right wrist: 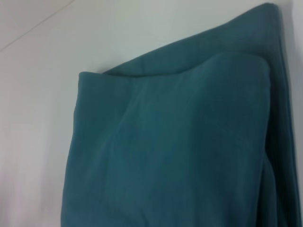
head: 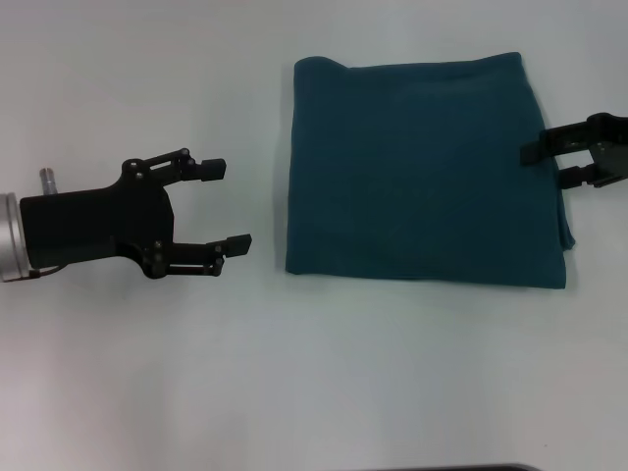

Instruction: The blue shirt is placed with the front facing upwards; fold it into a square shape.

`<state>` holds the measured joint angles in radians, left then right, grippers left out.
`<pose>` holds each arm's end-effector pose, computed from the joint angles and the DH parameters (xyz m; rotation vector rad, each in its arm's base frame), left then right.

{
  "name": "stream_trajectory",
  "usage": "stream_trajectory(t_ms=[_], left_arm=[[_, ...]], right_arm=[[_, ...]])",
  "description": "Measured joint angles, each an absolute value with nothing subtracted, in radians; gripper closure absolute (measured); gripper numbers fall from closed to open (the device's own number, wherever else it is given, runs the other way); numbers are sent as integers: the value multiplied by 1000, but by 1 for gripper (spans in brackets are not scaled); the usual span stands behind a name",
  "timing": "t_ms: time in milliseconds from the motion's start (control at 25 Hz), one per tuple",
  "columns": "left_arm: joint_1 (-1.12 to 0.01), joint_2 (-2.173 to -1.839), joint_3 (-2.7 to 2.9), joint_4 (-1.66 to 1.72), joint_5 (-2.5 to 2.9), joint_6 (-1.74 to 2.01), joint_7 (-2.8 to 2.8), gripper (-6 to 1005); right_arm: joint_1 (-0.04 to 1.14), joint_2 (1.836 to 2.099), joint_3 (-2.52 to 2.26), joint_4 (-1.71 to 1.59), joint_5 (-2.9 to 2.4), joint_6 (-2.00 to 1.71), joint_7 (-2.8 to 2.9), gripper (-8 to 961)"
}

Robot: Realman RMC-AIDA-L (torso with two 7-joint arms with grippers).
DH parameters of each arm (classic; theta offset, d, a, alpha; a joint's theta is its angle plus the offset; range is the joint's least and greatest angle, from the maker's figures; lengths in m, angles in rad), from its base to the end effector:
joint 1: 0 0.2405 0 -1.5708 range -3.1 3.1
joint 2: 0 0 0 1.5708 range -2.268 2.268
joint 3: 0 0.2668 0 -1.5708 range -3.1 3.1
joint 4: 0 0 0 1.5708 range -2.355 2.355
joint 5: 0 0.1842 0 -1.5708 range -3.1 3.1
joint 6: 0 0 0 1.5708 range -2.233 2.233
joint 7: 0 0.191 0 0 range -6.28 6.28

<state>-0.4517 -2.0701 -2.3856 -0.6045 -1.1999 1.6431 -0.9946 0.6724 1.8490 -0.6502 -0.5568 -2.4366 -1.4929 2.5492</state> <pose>-0.2442 0.2926 -0.0545 -2.7933 -0.1824 -0.7218 0.3119 0.3600 0.0142 -2.0839 2.0260 0.1790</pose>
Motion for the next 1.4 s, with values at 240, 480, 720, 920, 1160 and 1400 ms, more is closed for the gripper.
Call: stream_trajectory(t_ms=[240,480,720,920,1160,1400], left_arm=[[-451,-2071,-2387,-606,-1200,1644,-994,95],[-448,-2072,-2388,-606,-1200,1644,-991,96],[-448,-2072,-2389,-606,-1200,1645,-986,96],[-444,-2072,-2390,-605,-1199,1645,-983,96],[-443,-2071,-2401,-607,-1199,1652,-974,95],[-443,-2069,-2412,-604,-1199,1654,-968,95]], right_arm=[[683,1853,-653,-555,-2435,-1491,2550,38],[686,1853,-647,-556,-2435,-1505,2559,37],[687,1853,-647,-561,-2435,-1518,2578,38],[687,1863,-646,-555,-2437,-1484,2581,37],[687,1873,-643,-554,-2431,-1419,2594,38],[687,1873,-634,-554,-2397,-1391,2594,38]])
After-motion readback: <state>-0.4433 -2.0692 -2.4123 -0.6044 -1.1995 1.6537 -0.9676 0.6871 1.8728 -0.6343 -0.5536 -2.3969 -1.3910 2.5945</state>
